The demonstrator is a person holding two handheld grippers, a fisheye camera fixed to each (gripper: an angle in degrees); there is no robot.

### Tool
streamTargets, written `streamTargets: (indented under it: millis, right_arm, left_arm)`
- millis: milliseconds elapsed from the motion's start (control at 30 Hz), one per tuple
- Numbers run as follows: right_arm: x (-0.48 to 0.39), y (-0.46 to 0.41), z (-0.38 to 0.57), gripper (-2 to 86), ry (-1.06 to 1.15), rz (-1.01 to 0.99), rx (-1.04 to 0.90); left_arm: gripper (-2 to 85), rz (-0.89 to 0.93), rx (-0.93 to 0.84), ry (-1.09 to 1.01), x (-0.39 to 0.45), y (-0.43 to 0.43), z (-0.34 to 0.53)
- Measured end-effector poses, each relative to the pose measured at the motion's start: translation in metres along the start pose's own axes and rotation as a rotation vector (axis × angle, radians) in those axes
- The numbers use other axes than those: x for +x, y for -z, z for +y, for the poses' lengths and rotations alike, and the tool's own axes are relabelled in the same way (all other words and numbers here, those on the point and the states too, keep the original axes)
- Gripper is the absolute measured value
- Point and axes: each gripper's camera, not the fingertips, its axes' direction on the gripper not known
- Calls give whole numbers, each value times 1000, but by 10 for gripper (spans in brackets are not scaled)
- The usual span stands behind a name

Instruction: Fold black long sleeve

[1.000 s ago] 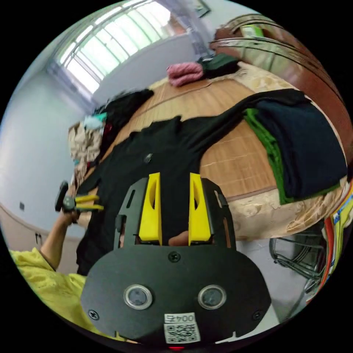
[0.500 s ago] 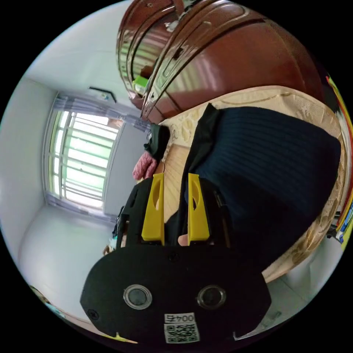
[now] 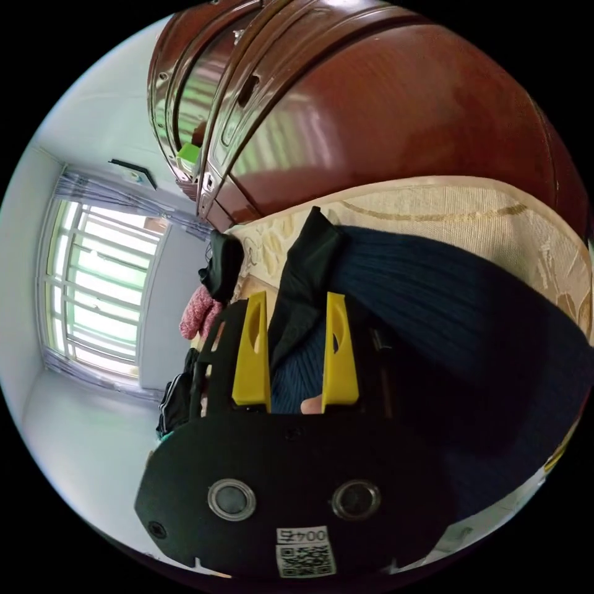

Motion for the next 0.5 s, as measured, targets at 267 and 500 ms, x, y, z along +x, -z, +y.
streamTargets:
  millis: [267,500]
  right_arm:
    - [-39,-34,18,52,28,147,-17]
    - [-109,-42,72,37,169,171,76]
  left_arm:
    - [139,6,-13,-5,1,-1,2]
    - [136,-7,-18,-10,5,-1,9]
